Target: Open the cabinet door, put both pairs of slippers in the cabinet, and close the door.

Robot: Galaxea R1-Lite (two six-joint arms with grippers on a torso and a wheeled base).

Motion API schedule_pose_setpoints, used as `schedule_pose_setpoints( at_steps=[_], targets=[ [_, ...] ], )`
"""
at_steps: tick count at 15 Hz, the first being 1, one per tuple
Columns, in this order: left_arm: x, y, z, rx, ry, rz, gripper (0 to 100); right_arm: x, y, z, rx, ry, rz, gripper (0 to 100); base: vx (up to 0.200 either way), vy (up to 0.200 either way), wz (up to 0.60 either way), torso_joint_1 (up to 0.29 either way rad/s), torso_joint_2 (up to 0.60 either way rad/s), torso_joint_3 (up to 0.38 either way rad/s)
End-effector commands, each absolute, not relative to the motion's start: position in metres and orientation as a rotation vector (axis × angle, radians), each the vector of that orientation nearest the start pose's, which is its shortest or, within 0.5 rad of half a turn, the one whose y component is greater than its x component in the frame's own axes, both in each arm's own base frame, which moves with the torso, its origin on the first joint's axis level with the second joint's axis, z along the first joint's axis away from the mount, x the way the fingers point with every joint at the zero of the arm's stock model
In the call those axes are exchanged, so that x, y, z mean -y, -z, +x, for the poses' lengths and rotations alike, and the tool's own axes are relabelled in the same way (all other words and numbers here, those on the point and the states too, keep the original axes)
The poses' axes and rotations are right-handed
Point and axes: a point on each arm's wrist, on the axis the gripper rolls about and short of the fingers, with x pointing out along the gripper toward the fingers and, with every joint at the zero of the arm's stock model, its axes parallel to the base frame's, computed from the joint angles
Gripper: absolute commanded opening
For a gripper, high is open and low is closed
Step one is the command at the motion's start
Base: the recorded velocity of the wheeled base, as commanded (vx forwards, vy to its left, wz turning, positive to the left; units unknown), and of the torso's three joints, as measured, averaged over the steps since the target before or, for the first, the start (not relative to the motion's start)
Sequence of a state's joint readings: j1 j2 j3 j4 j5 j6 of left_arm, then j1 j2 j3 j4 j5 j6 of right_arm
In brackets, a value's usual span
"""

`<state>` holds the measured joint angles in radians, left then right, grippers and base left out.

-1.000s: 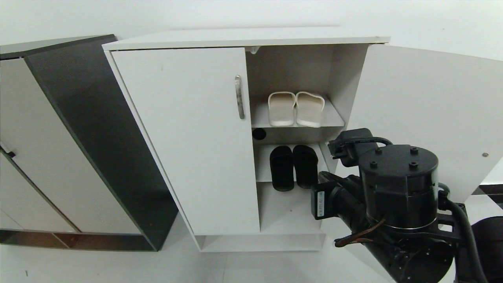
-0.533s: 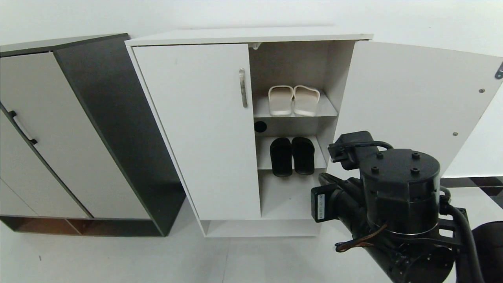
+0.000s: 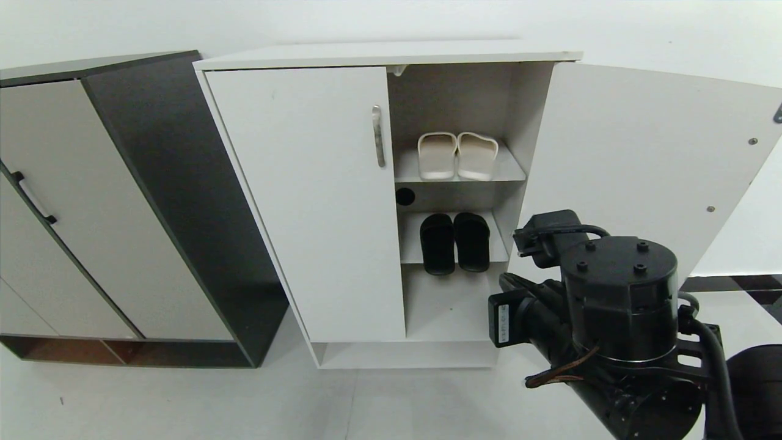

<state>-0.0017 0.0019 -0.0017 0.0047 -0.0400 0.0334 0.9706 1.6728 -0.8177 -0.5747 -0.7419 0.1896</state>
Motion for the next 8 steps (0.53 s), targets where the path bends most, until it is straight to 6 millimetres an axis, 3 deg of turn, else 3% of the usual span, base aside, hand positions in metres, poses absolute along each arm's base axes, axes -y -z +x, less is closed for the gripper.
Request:
schedule_pose_setpoints(
  at_steps=[1,8],
  targets=[
    [0.0009,-0.0755,-0.0228,-0.004,0.041,0.034,0,-0.2350,-0.1879,0.1791,-0.208,-0.208,-0.027,0,0.000,0.000,0.00,0.000,0.00,0.000],
    [0.0009,-0.0755,-0.0228,-0.004,0.041,0.034,0,-0.2343,-0.1843,0.1775,-0.216,-0.212,-0.049,0,0.000,0.000,0.00,0.000,0.00,0.000]
  ],
)
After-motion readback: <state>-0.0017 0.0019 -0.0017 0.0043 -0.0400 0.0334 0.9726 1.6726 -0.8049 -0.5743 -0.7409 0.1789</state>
